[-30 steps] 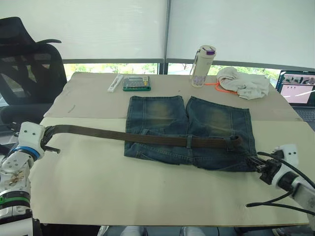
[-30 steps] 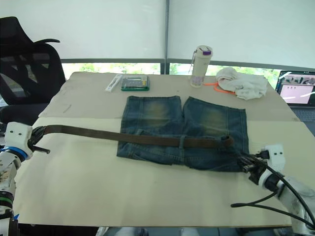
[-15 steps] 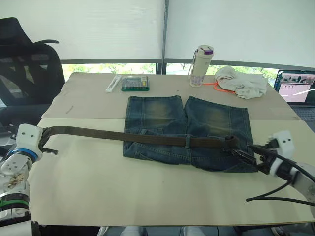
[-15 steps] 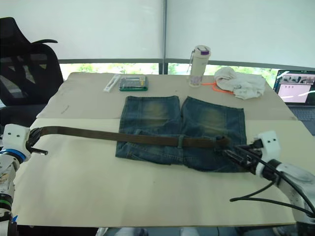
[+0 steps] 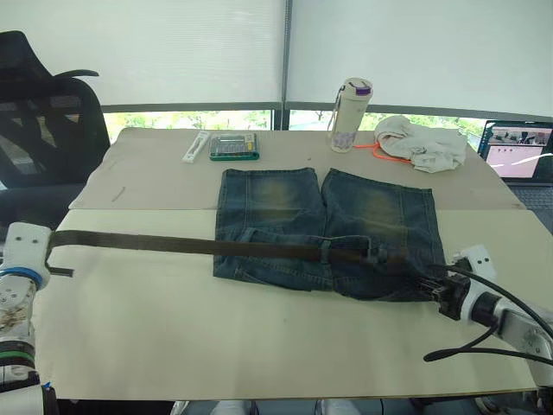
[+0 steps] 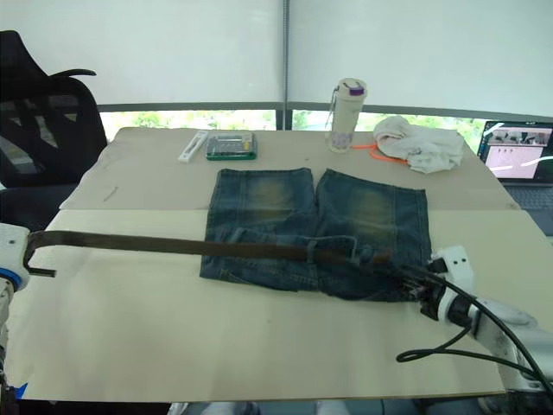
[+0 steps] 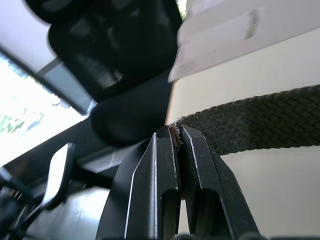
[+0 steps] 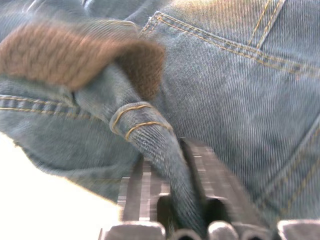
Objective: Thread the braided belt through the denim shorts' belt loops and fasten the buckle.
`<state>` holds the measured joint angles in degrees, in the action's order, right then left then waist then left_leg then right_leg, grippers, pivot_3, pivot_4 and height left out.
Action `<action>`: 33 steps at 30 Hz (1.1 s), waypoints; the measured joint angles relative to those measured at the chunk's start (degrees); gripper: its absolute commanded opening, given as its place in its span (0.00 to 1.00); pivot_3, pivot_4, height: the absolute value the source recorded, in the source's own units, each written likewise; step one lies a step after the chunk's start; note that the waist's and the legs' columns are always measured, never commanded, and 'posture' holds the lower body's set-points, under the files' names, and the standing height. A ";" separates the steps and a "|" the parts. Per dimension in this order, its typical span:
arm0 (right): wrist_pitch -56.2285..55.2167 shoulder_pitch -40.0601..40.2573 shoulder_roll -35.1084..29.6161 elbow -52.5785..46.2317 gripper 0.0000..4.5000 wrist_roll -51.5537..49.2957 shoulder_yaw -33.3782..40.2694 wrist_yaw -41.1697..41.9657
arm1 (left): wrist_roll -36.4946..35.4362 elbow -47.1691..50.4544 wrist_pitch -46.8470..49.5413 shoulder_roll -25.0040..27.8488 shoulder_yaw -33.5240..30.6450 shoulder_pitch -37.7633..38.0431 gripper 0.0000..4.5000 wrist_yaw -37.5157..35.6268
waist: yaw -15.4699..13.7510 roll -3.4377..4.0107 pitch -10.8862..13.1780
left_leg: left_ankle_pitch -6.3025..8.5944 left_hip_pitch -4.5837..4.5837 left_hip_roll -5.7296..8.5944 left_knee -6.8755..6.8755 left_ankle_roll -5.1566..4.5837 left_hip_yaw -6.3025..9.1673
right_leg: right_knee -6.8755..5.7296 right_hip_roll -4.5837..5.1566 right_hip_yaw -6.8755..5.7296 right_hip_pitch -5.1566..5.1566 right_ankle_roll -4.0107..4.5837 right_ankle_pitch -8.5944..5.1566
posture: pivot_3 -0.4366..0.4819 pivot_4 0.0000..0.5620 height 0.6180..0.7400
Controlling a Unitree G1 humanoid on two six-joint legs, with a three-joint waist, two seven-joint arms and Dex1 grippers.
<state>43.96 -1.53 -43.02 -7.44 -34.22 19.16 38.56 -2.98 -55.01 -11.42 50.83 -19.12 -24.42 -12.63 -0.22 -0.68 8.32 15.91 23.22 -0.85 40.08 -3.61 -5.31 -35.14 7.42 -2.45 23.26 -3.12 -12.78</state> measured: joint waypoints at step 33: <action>-0.01 3.65 -1.59 -4.24 0.91 -2.23 6.71 2.50 | -6.09 1.12 -3.26 -5.23 0.88 -3.03 0.47 -16.49 | -0.44 -0.10 -0.03 | -0.08 -0.03 0.02 -0.01 0.14 -0.05 | -0.01 0.05 -0.02 -0.01 0.02 0.01 | 0.48 0.27 0.97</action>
<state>43.95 2.13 -44.61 -11.68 -36.45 25.87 41.06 -9.07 -53.89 -14.67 45.60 -18.24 -27.46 -29.11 -0.66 -0.79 8.29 15.83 23.19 -0.83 40.07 -3.48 -5.35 -35.14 7.48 -2.47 23.26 -3.10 -12.76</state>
